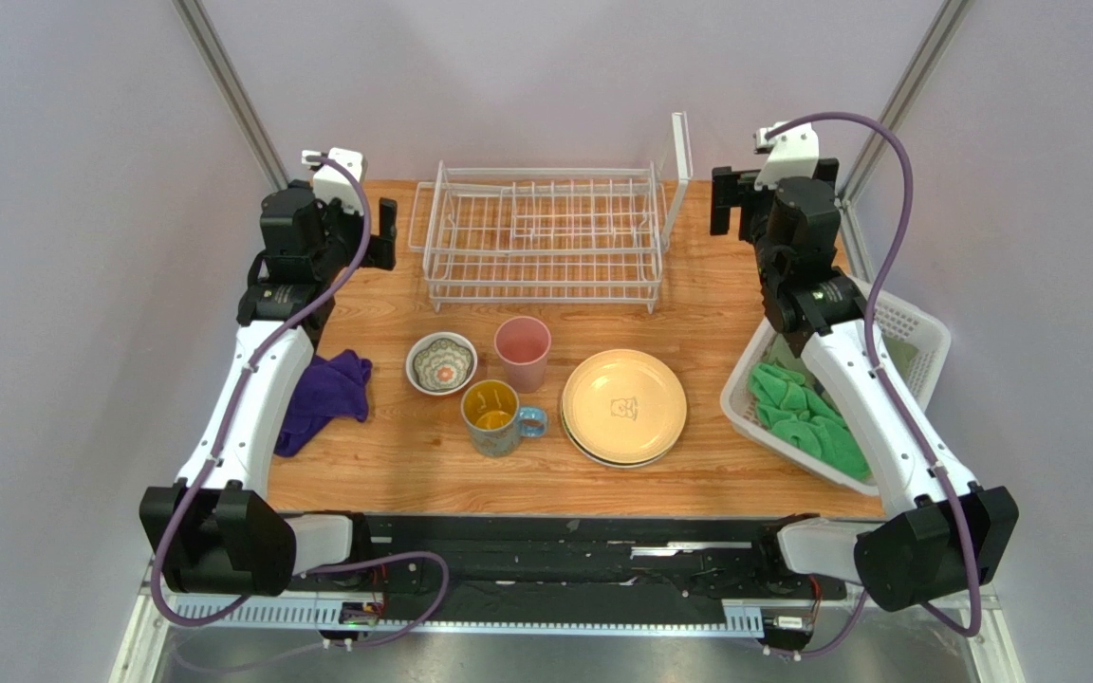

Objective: Unload the mixed dishes from the dish rack
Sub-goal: Reset both arms

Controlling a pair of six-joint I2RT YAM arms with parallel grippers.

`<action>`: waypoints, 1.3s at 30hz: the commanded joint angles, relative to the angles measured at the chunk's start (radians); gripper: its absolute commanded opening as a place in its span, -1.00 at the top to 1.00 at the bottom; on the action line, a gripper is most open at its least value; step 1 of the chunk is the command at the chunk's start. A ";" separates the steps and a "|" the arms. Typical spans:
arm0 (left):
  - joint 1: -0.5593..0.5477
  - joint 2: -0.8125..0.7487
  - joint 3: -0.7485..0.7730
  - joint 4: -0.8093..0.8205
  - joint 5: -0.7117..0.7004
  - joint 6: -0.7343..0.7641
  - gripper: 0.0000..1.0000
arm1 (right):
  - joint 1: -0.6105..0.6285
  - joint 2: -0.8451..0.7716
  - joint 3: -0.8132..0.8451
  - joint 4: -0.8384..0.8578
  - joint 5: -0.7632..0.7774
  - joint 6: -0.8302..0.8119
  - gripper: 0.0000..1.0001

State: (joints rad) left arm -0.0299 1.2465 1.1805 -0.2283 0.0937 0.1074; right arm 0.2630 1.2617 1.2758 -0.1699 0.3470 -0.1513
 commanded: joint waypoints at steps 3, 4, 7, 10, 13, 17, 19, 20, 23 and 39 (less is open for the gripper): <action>0.007 -0.032 0.018 0.104 0.063 -0.009 -0.93 | 0.002 -0.105 -0.072 0.122 0.026 0.093 -0.99; 0.007 -0.035 0.015 0.109 0.064 -0.014 -0.93 | 0.001 -0.114 -0.081 0.138 0.021 0.099 -0.99; 0.005 -0.044 0.002 0.130 0.083 -0.026 -0.93 | 0.002 -0.136 -0.099 0.147 0.024 0.116 -0.99; 0.007 -0.058 -0.008 0.144 0.093 -0.029 -0.93 | 0.004 -0.145 -0.107 0.144 0.030 0.116 -0.99; 0.005 -0.067 -0.018 0.150 0.098 -0.026 -0.93 | 0.002 -0.143 -0.115 0.144 0.032 0.111 -0.99; 0.005 -0.070 -0.015 0.142 0.100 -0.028 -0.93 | 0.002 -0.142 -0.121 0.150 0.037 0.107 -0.98; 0.005 -0.070 -0.019 0.149 0.094 -0.029 -0.93 | 0.004 -0.142 -0.124 0.152 0.035 0.108 -0.97; 0.005 -0.073 -0.022 0.150 0.093 -0.029 -0.93 | 0.002 -0.140 -0.124 0.150 0.035 0.107 -0.97; 0.007 -0.075 -0.024 0.152 0.087 -0.028 -0.93 | 0.002 -0.140 -0.124 0.152 0.038 0.104 -0.97; 0.005 -0.088 -0.036 0.159 0.095 -0.032 -0.93 | 0.002 -0.137 -0.128 0.156 0.026 0.090 -0.96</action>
State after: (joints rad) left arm -0.0299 1.1915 1.1500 -0.1139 0.1749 0.0841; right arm 0.2642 1.1297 1.1442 -0.0669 0.3656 -0.0574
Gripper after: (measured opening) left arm 0.964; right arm 0.981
